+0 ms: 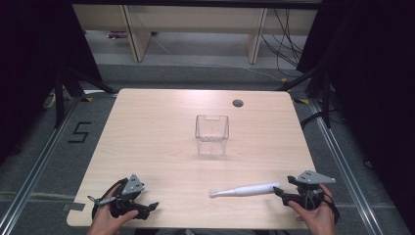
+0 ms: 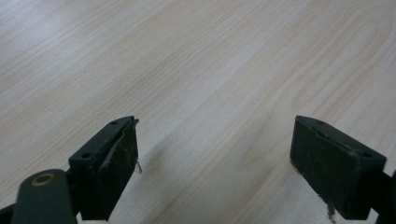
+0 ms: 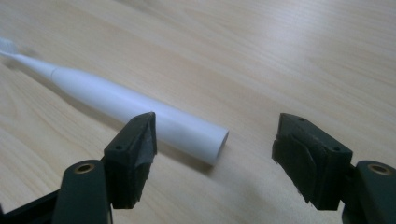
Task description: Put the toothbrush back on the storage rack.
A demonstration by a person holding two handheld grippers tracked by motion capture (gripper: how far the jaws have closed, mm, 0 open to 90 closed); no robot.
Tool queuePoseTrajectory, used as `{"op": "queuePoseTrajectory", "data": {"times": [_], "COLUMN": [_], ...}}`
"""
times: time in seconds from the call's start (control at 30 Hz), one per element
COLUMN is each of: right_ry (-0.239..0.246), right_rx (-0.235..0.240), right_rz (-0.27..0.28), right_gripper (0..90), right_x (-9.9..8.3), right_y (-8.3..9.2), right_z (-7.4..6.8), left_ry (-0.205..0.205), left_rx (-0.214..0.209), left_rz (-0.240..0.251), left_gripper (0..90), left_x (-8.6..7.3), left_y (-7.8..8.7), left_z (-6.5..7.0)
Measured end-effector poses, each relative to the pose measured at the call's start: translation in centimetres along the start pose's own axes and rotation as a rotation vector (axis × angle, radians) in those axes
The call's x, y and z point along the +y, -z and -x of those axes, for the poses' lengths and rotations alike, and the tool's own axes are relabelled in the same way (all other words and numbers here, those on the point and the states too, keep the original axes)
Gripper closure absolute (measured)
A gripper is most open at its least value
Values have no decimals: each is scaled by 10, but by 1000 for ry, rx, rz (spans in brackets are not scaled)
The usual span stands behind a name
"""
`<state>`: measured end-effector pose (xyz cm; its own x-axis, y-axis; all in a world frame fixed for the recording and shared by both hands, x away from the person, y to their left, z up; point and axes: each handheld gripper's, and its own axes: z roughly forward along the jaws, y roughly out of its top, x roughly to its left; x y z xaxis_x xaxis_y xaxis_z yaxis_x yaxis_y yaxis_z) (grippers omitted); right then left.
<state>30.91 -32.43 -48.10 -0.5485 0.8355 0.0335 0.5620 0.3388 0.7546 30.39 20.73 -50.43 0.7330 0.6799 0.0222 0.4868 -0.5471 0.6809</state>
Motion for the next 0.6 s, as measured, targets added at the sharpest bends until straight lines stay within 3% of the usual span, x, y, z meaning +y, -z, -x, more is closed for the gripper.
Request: {"op": "queuePoseTrajectory", "data": {"times": [0.07,0.13,0.27,0.3,0.33,0.47,0.5,0.57,0.6], "right_ry": [-39,2,-18,-26,29,1,1,32,22], "right_rx": [3,-18,1,8,-4,45,45,19,32], "right_rz": [0,19,3,6,15,42,42,53,44], "right_gripper": [305,309,351,372,414,530,530,618,648], "right_x": [1,3,5,6,9,15,15,18,19], "right_y": [1,-1,-2,-4,-5,-9,-9,-10,-10], "right_z": [-3,0,-3,-4,-2,-4,-4,-2,-3], "left_ry": [0,0,6,5,6,7,7,10,11], "left_rx": [-1,3,2,2,2,2,2,2,5], "left_rz": [-2,-2,-2,-2,-2,-4,-4,-7,-7], "left_gripper": [148,148,149,149,149,149,149,149,149], "left_x": [0,0,0,0,0,0,0,-1,-1], "left_y": [0,0,0,0,-1,-1,-1,-2,-2], "left_z": [0,0,0,0,0,0,0,0,0]}}
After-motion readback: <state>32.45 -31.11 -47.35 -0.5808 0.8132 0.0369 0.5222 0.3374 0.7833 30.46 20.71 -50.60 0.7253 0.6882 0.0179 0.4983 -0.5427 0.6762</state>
